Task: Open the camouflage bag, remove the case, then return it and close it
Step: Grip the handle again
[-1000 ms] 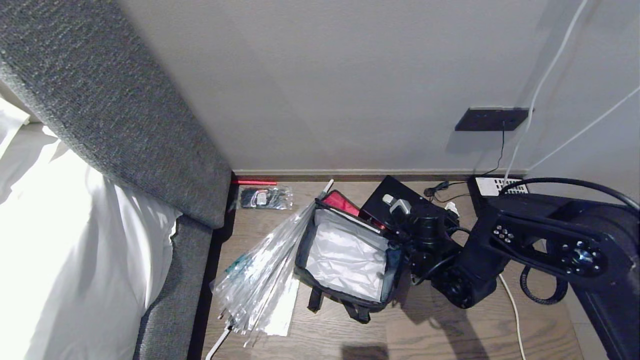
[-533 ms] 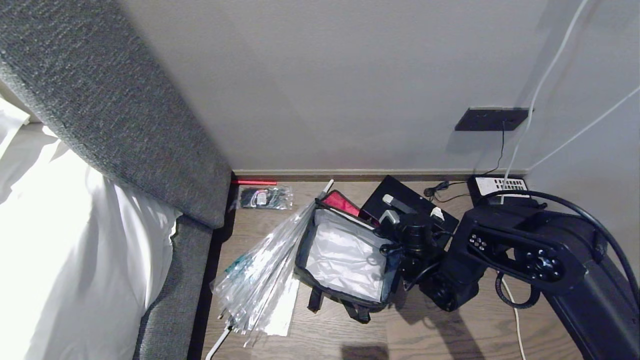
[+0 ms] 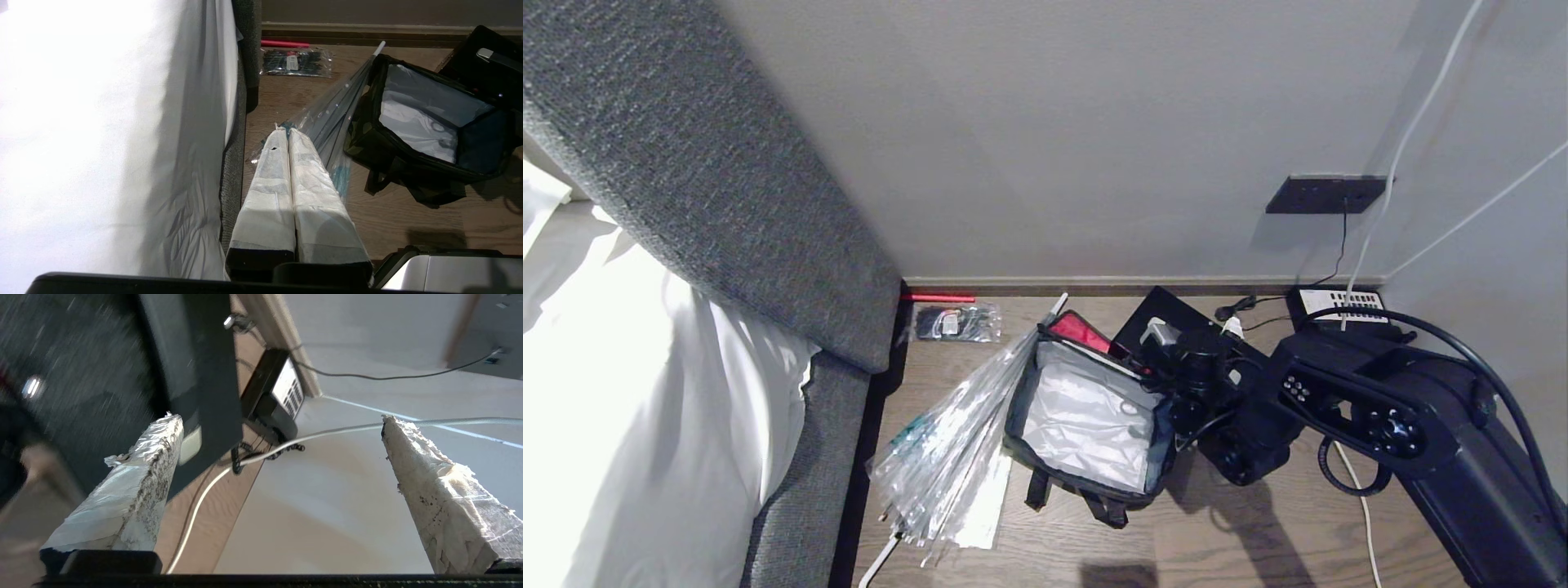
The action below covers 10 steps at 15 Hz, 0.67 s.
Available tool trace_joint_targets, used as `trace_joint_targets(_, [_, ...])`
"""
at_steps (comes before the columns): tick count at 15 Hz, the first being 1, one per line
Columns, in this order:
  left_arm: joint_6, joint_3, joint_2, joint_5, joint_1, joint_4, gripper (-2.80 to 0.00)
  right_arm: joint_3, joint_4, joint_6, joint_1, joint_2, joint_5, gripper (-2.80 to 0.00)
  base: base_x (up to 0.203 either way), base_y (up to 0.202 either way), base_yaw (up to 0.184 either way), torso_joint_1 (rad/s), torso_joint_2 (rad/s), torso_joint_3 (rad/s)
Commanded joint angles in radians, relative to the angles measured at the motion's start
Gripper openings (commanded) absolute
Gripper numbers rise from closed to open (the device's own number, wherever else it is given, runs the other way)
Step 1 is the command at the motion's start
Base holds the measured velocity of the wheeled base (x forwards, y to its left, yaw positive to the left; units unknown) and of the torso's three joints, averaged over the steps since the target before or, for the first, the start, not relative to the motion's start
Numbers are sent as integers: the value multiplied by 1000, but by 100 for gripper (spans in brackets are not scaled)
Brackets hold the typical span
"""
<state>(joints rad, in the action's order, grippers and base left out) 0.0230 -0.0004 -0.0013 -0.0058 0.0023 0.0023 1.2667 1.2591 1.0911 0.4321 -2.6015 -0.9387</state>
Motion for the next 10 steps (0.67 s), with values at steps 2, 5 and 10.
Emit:
trace_joint_targets(2, [0, 0, -2, 0, 1, 1, -280, 31, 8, -3, -4, -17, -16, 0, 0, 0, 0, 0, 0, 0])
trace_joint_targets(5, [0, 0, -2, -1, 1, 1, -280, 78, 5, -11, -8, -42, -20, 0, 0, 0, 0, 0, 0, 0])
trace_joint_targets(10, [0, 0, 0, 0, 1, 1, -280, 132, -6, -30, -9, -57, -17, 0, 0, 0, 0, 0, 0, 0])
